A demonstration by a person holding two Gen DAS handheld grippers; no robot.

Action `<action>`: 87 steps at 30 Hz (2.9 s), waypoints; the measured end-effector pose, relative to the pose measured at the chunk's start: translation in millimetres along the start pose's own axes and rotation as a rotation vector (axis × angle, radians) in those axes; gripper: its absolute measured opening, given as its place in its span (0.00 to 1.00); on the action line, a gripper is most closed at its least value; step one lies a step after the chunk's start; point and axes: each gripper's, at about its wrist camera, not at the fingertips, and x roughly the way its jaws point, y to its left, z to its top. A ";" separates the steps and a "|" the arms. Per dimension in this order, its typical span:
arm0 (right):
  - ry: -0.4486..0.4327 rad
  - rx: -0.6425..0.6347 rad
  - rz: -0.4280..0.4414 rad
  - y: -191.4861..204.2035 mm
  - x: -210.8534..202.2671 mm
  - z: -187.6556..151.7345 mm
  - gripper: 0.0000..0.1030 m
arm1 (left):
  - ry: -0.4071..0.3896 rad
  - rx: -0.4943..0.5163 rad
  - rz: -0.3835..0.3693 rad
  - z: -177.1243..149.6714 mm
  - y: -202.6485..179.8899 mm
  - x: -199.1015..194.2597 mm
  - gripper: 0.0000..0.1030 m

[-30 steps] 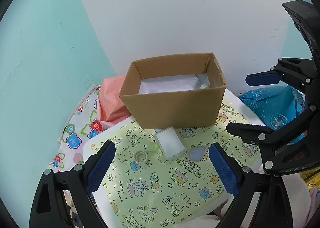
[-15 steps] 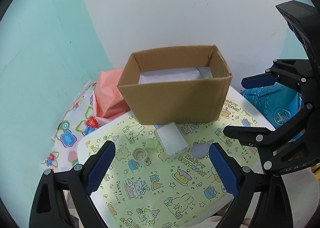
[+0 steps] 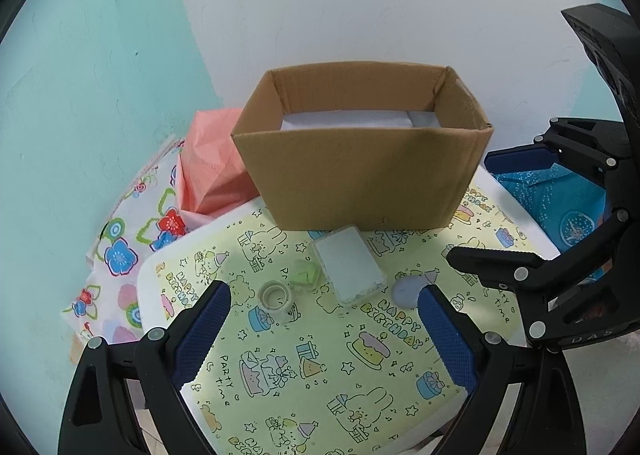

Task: Organize objects
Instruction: 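Withdraw both open tools from the box back over the tray, then grasp the lavender round object with the right tool while the left tool grasps the tape roll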

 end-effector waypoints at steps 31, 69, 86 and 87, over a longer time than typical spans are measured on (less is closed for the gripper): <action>0.118 0.026 0.075 4.2 71.3 -17.1 0.73 | 0.087 0.107 -0.061 -20.5 3.6 65.4 0.92; 0.343 0.104 0.167 23.6 137.2 -50.0 0.49 | 0.210 0.090 -0.137 -59.4 -0.7 129.9 0.91; 0.323 0.111 0.143 17.1 145.9 -32.5 0.48 | 0.187 -0.003 -0.123 -58.2 39.5 135.6 0.91; 0.322 0.115 0.142 16.4 147.0 -32.2 0.48 | 0.187 -0.010 -0.118 -58.4 42.6 136.4 0.91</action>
